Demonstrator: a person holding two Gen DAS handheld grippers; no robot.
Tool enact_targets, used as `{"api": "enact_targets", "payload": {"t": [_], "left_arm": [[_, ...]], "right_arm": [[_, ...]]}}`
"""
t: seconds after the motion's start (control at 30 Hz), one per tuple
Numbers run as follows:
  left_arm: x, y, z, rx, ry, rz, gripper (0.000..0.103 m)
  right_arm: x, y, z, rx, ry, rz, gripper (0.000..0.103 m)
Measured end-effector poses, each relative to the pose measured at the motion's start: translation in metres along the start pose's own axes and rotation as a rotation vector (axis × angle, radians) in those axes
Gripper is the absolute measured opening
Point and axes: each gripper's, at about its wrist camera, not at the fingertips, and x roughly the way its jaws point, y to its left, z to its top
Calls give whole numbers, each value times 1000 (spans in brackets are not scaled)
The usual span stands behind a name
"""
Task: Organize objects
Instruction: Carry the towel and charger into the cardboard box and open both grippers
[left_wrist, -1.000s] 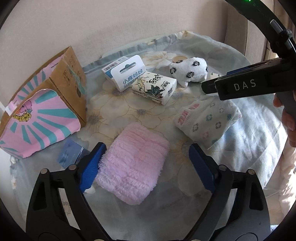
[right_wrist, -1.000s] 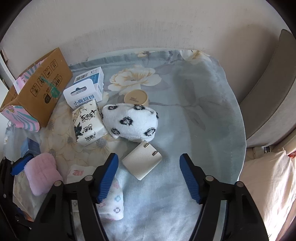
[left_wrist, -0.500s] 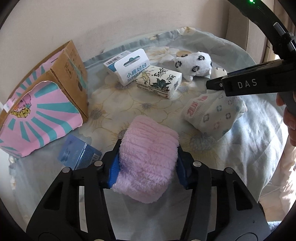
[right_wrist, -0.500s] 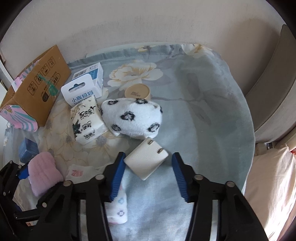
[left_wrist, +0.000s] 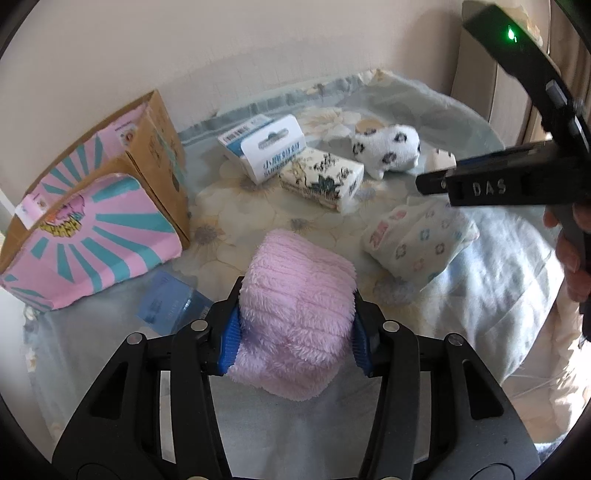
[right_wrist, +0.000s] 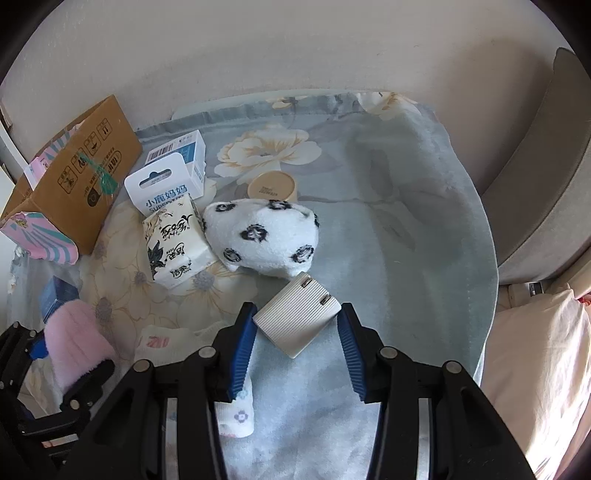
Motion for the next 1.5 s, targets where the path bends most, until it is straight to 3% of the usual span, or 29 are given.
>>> {"api": "enact_targets", "payload": {"t": [0.4,0.8,1.17,1.5], "left_arm": [[-44,30,34,-75,-42,19,45],[-89,129,89,-118,-123,93,45],[-100,253,124,-200,-131,177,45],[-77,339,121,-266,-64,189,45]], "right_arm": [[-39,-3,17,-24,-23,-7,41],[-95,26,77,-34,-100,-37,41],[-117,98,157,-105,-167,26,41],[-91,177,196,-182,-132,119,41]]}}
